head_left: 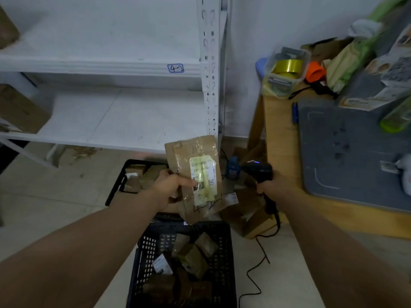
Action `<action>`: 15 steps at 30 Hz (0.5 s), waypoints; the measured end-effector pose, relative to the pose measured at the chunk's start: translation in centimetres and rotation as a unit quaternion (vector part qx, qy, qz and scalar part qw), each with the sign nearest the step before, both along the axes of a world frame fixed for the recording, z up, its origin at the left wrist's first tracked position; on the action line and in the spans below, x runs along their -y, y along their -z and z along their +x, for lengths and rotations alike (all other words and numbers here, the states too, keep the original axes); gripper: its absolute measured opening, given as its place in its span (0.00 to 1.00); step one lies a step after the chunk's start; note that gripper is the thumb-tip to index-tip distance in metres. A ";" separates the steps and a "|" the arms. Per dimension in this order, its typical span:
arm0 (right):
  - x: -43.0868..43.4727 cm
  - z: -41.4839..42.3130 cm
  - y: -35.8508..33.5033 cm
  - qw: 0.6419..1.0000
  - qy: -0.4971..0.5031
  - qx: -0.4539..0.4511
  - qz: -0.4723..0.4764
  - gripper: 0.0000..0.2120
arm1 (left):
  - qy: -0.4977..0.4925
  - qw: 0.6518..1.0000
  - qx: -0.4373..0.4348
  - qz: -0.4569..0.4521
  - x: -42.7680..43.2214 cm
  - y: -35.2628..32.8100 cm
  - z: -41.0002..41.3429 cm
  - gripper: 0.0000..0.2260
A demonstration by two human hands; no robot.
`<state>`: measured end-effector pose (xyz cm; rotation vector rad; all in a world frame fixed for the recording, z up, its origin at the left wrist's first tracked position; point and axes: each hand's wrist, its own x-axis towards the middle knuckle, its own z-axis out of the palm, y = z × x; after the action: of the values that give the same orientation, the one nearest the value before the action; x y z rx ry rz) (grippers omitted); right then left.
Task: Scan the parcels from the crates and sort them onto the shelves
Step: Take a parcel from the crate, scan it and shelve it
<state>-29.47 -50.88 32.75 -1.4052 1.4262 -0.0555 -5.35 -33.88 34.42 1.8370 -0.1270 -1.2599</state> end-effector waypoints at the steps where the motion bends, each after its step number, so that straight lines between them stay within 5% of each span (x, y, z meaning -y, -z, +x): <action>1: -0.9 0.7 -0.7 0.998 -0.013 0.054 0.027 0.21 | -0.013 1.000 0.007 0.003 -0.2 0.1 0.4 0.41; 3: -2.7 2.0 -2.1 0.989 -0.040 0.128 0.062 0.25 | -0.044 0.998 0.033 0.001 -0.7 1.6 2.2 0.47; 5: -4.5 3.1 -3.7 0.976 -0.082 0.185 0.078 0.18 | -0.074 0.996 0.054 -0.002 -1.3 3.0 4.0 0.52; 9: -6.8 4.6 -6.2 0.964 -0.098 0.231 0.090 0.09 | -0.111 0.989 0.097 -0.006 -2.7 -2.6 2.9 0.30; 15: -8.0 6.4 -7.4 0.961 -0.065 0.249 0.104 0.13 | -0.138 0.983 0.119 0.006 -4.5 -4.2 3.5 0.20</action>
<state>-23.10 -42.93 40.17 -1.1990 0.8940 -0.1598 -1.84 -29.34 38.64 1.9346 0.0067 -0.8499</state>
